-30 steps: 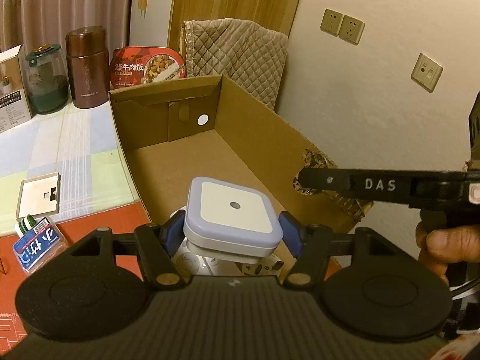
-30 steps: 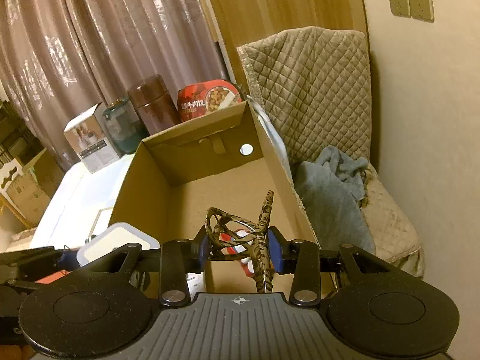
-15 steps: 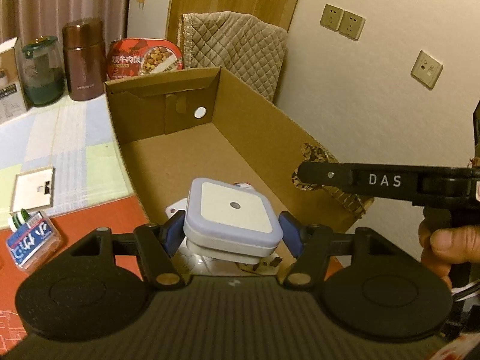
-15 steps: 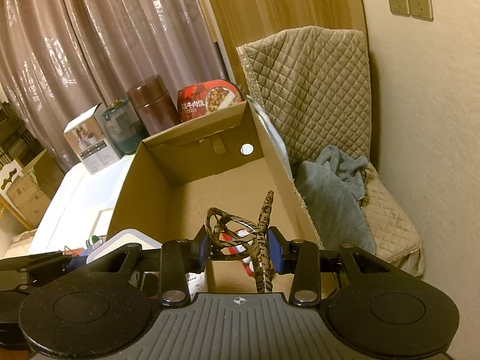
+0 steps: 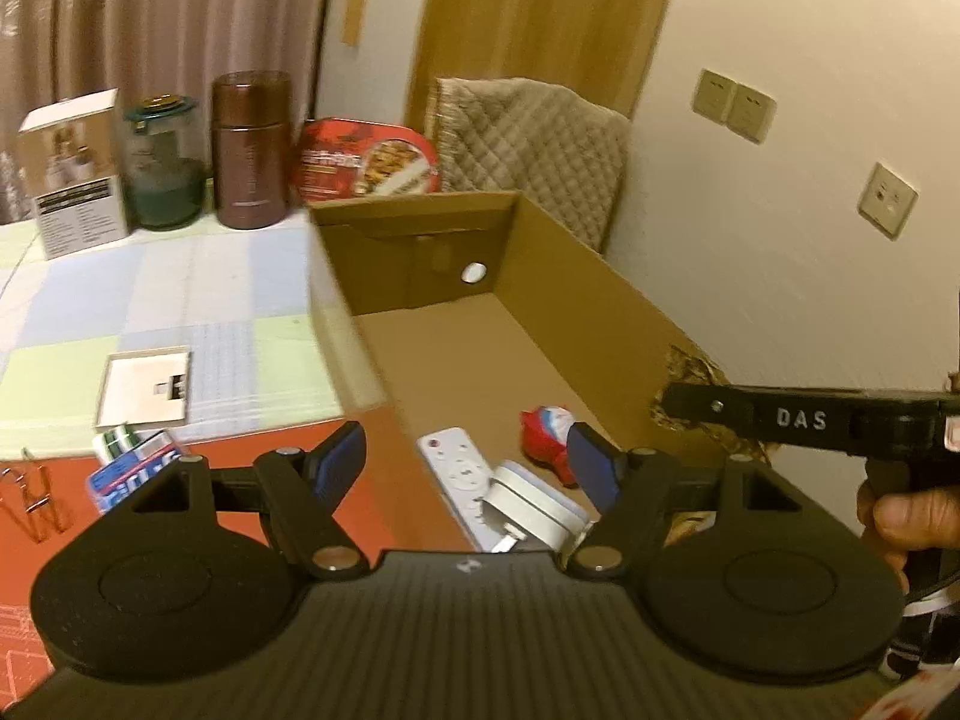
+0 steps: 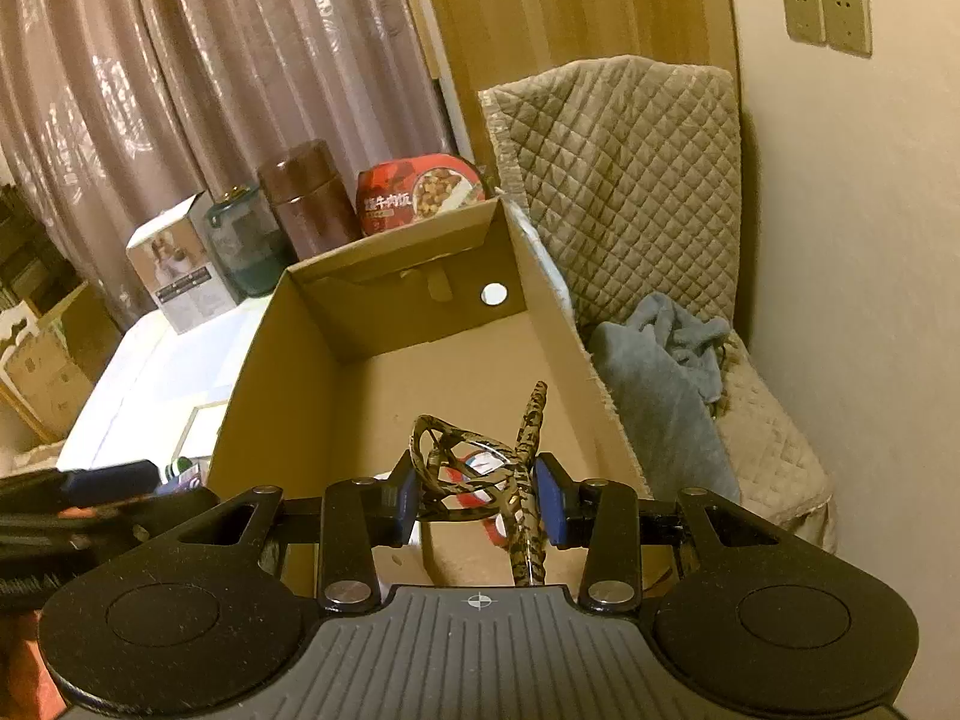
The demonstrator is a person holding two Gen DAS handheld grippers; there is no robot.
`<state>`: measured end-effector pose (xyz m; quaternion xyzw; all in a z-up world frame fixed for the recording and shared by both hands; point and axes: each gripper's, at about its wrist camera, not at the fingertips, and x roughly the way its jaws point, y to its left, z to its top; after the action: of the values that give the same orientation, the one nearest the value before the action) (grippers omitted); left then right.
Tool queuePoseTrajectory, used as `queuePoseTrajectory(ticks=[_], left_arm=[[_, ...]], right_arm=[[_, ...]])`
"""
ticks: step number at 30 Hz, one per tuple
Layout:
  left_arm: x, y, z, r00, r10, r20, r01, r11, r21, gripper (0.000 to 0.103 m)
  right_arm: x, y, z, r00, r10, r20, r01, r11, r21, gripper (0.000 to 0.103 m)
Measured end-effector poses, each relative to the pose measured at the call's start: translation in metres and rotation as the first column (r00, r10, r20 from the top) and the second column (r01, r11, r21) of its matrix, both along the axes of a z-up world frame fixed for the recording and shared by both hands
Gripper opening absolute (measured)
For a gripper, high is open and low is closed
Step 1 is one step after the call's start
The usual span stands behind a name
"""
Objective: Organize rigid objects
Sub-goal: 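Open the left tool to drop the night light while the right tool releases the cord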
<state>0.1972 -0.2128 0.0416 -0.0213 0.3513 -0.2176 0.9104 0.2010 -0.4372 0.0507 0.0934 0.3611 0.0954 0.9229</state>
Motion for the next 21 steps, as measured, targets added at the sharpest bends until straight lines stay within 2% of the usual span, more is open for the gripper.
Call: queuePoseTrajectory(ticks=[8, 13, 14, 17, 21], left_arm=[[-0.003, 0.023, 0.003, 0.999, 0.041, 0.002, -0.041, 0.999, -0.019, 0.070], [-0.008, 0.030, 0.004, 0.999, 0.050, 0.002, -0.050, 0.998, -0.031, 0.070], [-0.009, 0.032, 0.004, 0.999, 0.053, 0.002, -0.053, 0.998, -0.031, 0.070], [-0.013, 0.039, 0.005, 0.998, 0.063, 0.006, -0.063, 0.998, -0.030, 0.070], [-0.020, 0.054, 0.006, 0.996, 0.093, 0.015, -0.093, 0.995, -0.022, 0.070]], right_arm=[[0.000, 0.009, 0.003, 1.000, 0.012, 0.001, -0.012, 1.000, -0.004, 0.037], [0.002, 0.012, 0.008, 0.999, 0.029, 0.021, -0.029, 0.999, 0.033, 0.037], [0.001, 0.014, 0.010, 0.999, 0.032, 0.030, -0.033, 0.999, 0.033, 0.038], [-0.003, 0.017, 0.018, 0.998, 0.021, 0.063, -0.022, 1.000, 0.018, 0.052], [-0.012, 0.017, 0.027, 0.997, 0.002, 0.082, -0.005, 0.999, 0.034, 0.055]])
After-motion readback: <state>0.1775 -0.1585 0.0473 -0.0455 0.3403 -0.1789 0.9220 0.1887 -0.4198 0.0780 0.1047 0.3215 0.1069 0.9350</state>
